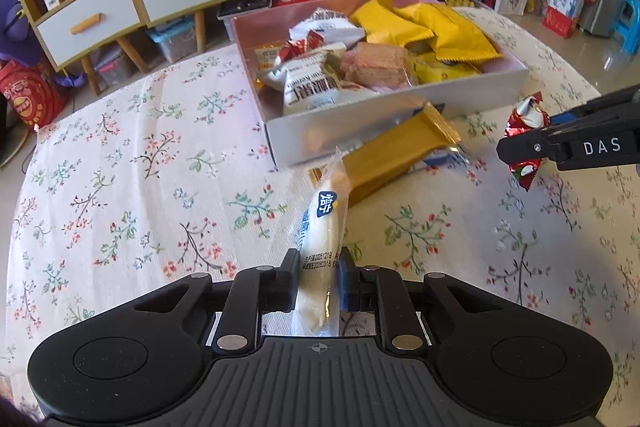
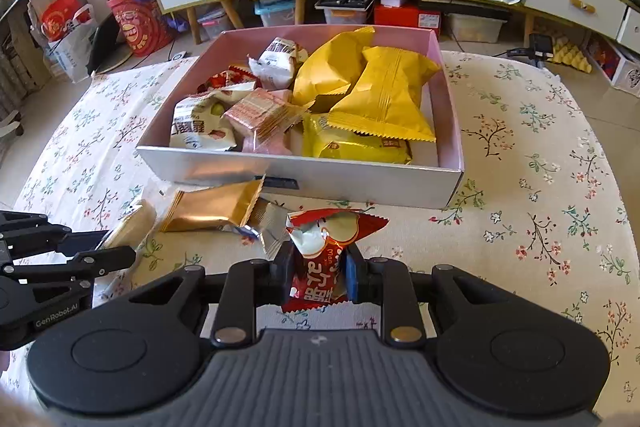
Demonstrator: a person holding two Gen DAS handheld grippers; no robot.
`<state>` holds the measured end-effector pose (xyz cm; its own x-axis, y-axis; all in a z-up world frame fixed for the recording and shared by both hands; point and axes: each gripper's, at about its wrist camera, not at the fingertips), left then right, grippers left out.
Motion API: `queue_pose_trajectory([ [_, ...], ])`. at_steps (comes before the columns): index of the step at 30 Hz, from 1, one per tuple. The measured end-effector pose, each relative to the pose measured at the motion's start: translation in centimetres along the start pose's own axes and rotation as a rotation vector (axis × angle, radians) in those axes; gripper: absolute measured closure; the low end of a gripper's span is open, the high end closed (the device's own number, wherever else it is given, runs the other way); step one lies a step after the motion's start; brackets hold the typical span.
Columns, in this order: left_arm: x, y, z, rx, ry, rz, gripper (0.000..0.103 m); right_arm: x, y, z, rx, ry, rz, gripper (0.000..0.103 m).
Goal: Organize snacks
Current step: 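Lift and carry the bread-roll and red candy packets over the box with both grippers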
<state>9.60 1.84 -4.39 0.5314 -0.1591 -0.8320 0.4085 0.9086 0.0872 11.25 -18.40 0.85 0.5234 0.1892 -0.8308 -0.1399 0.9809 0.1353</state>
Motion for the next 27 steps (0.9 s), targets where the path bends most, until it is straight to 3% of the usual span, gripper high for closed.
queue_pose_trajectory([
  [10, -1.0, -1.1, -0.9, 0.042, 0.026, -0.046, 0.086, 0.0, 1.4, -1.4, -0.094, 0.075, 0.031, 0.080],
  [20, -0.5, -2.8, -2.1, 0.180, 0.035, -0.024, 0.071, -0.6, 2.7, -2.2, -0.146, 0.079, 0.066, 0.080],
  [23, -0.4, -2.5, -1.9, 0.150, 0.043, -0.029, 0.072, -0.5, 2.9, -2.2, -0.151, 0.081, 0.066, 0.080],
  [27, -0.3, -2.1, -1.8, 0.098, 0.052, -0.033, 0.082, -0.3, 2.8, -2.3, -0.148, 0.086, 0.060, 0.080],
])
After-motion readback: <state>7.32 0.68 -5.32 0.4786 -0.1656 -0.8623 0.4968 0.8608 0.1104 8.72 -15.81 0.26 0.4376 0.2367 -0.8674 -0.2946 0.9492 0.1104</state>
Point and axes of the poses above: each gripper's, at about its wrist camera, not at the fingertips, and x roughly the way its jaws point, y to its left, z to its top, and after that the axes turned 3 degrees about x, right-handed
